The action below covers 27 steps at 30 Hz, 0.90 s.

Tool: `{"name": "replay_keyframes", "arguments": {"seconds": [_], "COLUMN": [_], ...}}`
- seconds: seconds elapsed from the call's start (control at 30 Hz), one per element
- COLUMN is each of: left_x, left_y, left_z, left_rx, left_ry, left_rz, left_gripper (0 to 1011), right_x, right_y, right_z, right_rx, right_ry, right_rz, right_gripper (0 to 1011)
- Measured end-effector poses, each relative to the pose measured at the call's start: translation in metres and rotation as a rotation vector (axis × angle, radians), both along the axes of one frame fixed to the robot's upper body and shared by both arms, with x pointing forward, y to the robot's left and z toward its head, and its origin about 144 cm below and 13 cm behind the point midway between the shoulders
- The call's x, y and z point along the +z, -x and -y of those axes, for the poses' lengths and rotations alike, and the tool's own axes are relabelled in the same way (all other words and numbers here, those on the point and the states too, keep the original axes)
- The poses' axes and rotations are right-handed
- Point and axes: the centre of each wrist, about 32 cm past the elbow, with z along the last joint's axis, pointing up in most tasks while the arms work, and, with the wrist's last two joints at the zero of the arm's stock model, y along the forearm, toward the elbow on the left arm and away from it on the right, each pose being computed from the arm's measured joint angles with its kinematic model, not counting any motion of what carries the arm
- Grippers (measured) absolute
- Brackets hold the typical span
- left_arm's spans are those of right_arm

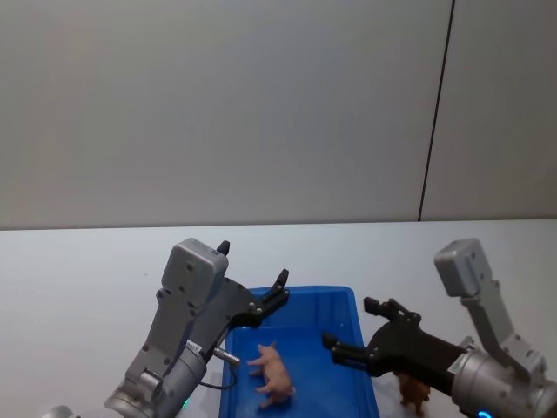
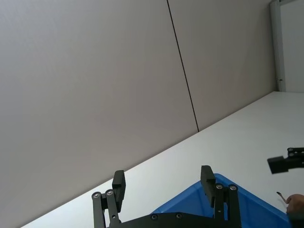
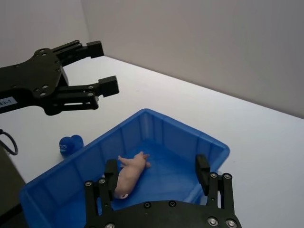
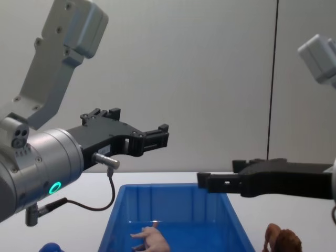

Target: Pick up the two dolls from the table and place them into the box.

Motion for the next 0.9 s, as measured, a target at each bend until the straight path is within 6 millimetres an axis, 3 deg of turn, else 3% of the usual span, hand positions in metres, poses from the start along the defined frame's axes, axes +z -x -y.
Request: {"name": "replay_keyframes", "arguments": {"seconds": [0.1, 0.9], "left_x": [0.000, 0.000], "left_y": [0.000, 0.000], "left_z": [0.000, 0.000], "left_rx": [0.000, 0.000], "left_ry": [0.000, 0.000], "left_rz": [0.000, 0.000], "left_gripper": [1001, 1001], "right_x": [0.000, -0.016], "right_y": [0.002, 0.039], "right_z": [0.003, 0.045], "right_rx": [-0.019, -0.181], "right_ry": [-0.003, 0.022], "right_rz": [0.011, -0.026], "right_gripper": [1001, 1001]}}
